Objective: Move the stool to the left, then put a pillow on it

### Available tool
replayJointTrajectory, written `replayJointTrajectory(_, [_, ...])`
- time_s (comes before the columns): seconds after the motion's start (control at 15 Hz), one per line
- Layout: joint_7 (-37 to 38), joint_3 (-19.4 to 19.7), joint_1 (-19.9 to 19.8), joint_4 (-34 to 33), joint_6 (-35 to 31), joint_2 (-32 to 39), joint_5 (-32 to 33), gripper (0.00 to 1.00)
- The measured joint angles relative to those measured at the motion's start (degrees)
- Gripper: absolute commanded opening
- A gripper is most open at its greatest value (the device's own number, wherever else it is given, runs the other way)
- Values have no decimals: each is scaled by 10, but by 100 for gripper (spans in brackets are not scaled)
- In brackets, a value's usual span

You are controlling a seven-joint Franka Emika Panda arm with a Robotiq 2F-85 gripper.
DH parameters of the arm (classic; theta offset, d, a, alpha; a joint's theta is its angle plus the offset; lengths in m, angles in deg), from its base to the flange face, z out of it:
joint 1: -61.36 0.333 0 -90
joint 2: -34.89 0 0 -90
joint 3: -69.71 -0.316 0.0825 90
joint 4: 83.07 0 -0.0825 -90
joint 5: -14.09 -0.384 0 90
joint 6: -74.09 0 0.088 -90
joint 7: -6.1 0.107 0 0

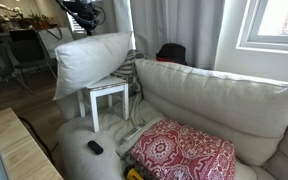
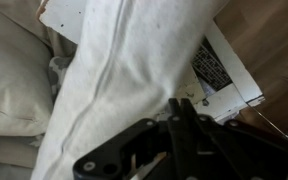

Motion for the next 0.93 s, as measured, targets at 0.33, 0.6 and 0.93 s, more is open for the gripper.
replayJointTrajectory(0.33, [59,0,0,-6,1,13,-5,2])
replayJointTrajectory(0.6, [88,4,0,-6,1,25,-3,35])
replayJointTrajectory(0.93, [129,29,2,-5,14,21,66,70])
